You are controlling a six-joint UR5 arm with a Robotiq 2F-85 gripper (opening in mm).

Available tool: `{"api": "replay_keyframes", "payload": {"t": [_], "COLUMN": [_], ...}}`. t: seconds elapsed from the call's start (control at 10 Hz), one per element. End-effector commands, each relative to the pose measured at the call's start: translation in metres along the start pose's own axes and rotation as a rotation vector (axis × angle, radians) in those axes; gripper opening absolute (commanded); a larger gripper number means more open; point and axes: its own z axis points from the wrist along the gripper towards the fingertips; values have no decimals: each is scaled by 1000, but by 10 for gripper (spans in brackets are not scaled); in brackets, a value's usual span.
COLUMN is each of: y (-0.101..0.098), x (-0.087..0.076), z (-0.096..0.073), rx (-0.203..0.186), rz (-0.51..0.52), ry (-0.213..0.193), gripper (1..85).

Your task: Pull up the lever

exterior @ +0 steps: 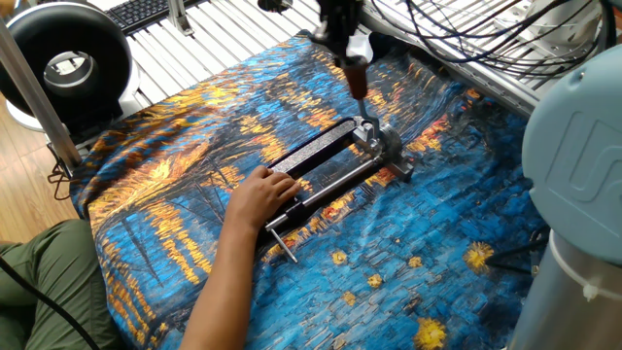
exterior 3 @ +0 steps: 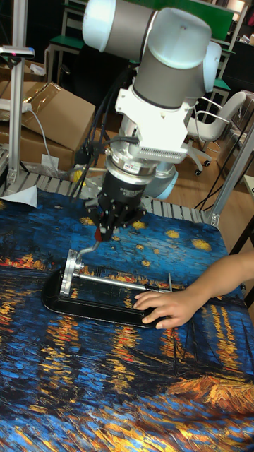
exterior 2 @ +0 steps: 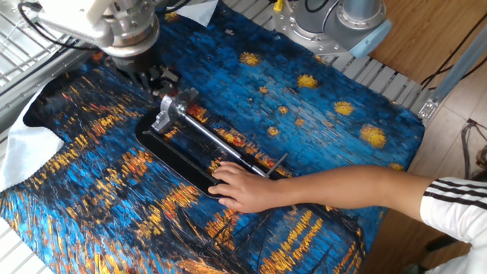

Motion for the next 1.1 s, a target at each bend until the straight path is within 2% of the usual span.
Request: {"api": "replay_keyframes", "payload": {"t": [0.0,0.2,0.4,0.5,1.0], "y": [7,4,4,8,11], "x": [22,32,35,37,45], "z": [-13,-12,-9,-9,-7], "rx": [-15,-33,-42,-63,-90], "rz": [19,21,25,31,41], "ry": [29,30,31,32,31], "gripper": [10,10,10,10,10]}}
